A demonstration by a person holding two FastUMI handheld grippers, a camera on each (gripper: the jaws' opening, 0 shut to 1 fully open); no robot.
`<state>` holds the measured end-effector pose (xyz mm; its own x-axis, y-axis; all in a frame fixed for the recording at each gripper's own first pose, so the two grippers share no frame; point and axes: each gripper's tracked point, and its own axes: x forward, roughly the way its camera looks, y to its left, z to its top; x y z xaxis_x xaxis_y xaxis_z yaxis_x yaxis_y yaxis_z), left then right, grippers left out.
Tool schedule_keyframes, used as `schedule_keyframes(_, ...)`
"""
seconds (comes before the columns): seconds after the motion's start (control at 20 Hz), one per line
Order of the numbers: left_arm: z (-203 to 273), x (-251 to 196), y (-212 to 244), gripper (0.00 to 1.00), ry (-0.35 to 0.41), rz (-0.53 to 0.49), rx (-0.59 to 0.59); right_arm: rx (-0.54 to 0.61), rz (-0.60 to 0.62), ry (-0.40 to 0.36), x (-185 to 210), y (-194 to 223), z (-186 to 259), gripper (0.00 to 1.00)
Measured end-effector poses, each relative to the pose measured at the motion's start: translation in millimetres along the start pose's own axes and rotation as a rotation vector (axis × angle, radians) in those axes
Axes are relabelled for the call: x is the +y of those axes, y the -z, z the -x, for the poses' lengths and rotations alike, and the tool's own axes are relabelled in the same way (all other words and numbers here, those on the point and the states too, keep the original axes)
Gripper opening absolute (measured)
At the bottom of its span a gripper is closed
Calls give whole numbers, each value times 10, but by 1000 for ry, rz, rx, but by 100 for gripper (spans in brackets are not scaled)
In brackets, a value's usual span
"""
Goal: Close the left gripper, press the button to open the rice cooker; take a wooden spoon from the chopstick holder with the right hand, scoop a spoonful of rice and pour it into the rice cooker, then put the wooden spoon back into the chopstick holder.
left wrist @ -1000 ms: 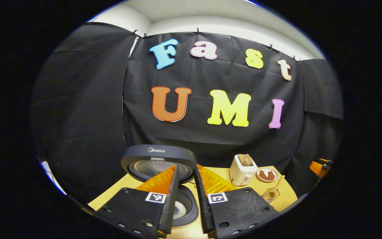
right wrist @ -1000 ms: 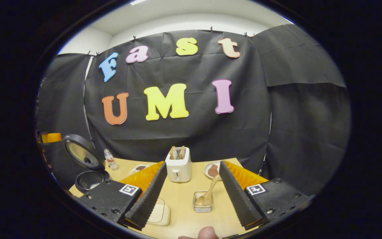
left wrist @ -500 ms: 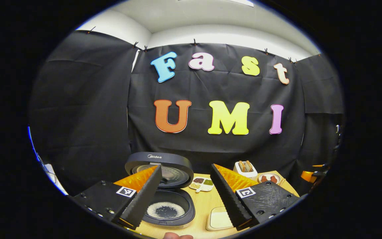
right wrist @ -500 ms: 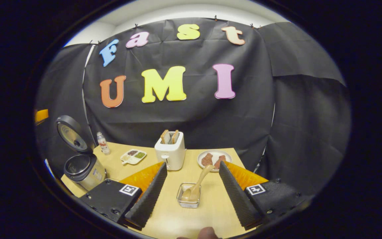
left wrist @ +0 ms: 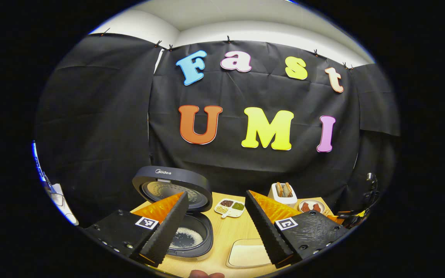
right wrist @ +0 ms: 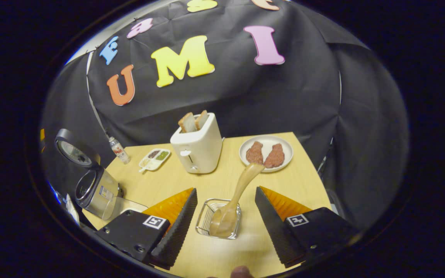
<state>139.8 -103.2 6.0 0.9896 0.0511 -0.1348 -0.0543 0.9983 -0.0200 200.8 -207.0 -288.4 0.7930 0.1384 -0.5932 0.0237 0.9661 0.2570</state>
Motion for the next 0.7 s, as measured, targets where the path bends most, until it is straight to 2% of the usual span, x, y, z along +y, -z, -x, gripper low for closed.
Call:
schedule_keyframes(0.15,-16,-102,107,95,-28,20,48,77,-49,-20,-160,164,-362,97)
schedule_keyframes(0.2,-28,-126,112,95,-34,22,53,89,-61,-22,-203,194,-462,89)
schedule_keyframes(0.25,-44,-152,131,95,-37,26,61,93,-70,-25,-240,194,-569,94)
schedule_keyframes(0.45,-95,-299,245,95,-27,74,132,95,-131,-55,-226,131,-827,73)
schedule_keyframes(0.5,-120,-304,240,95,-28,74,133,96,-136,-63,-202,125,-868,56)
schedule_keyframes(0.55,-131,-296,251,95,-33,69,135,100,-132,-75,-182,126,-891,51)
schedule_keyframes(0.6,-161,-297,286,94,-35,67,146,103,-125,-89,-149,119,-889,40)
schedule_keyframes(0.7,-138,-342,320,94,-23,73,165,103,-119,-86,-162,101,-849,29)
